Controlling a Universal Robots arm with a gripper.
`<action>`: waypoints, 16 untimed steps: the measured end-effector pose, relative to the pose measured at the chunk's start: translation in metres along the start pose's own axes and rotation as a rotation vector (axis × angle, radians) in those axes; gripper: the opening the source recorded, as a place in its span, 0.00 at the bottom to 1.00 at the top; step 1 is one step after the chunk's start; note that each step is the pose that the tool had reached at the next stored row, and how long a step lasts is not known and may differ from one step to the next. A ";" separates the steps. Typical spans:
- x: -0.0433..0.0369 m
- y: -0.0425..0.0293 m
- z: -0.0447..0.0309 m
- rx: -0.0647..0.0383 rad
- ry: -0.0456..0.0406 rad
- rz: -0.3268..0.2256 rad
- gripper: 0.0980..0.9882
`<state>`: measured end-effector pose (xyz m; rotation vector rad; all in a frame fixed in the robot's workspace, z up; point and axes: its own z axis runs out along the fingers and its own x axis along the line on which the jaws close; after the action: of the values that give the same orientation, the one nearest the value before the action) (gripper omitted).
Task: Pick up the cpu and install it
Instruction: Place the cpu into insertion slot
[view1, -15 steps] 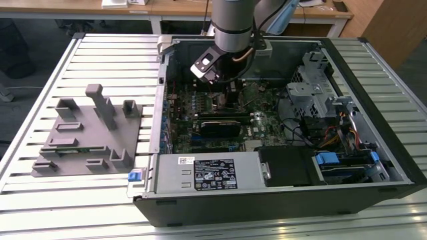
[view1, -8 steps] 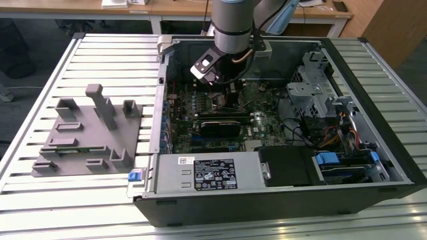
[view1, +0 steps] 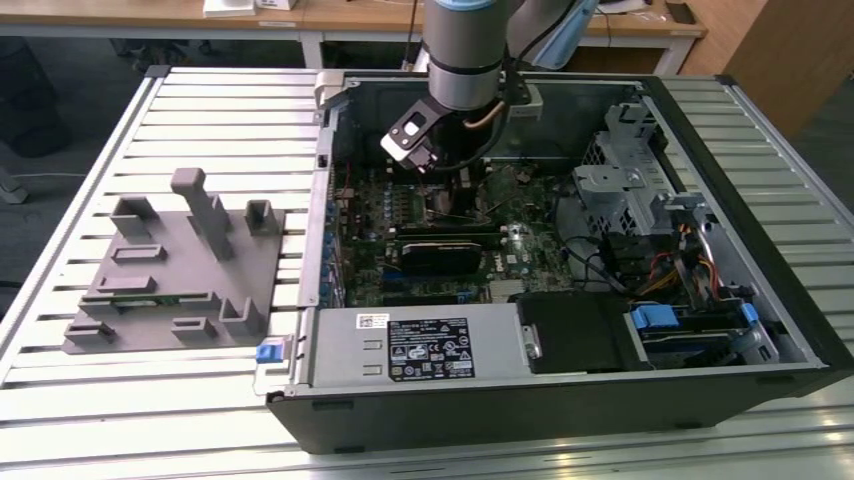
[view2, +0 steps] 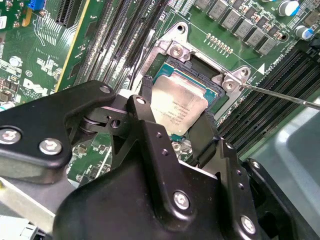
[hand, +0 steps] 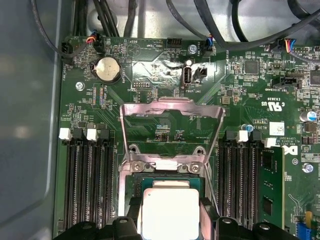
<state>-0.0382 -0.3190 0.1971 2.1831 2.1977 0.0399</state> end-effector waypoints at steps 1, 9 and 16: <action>0.0000 0.0000 0.0005 0.000 -0.0001 0.000 0.50; 0.0001 -0.0001 0.0027 0.000 -0.0003 0.000 0.50; 0.0002 -0.0001 0.0029 0.000 -0.0001 0.000 0.51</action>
<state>-0.0382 -0.3189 0.1942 2.1833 2.1976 0.0397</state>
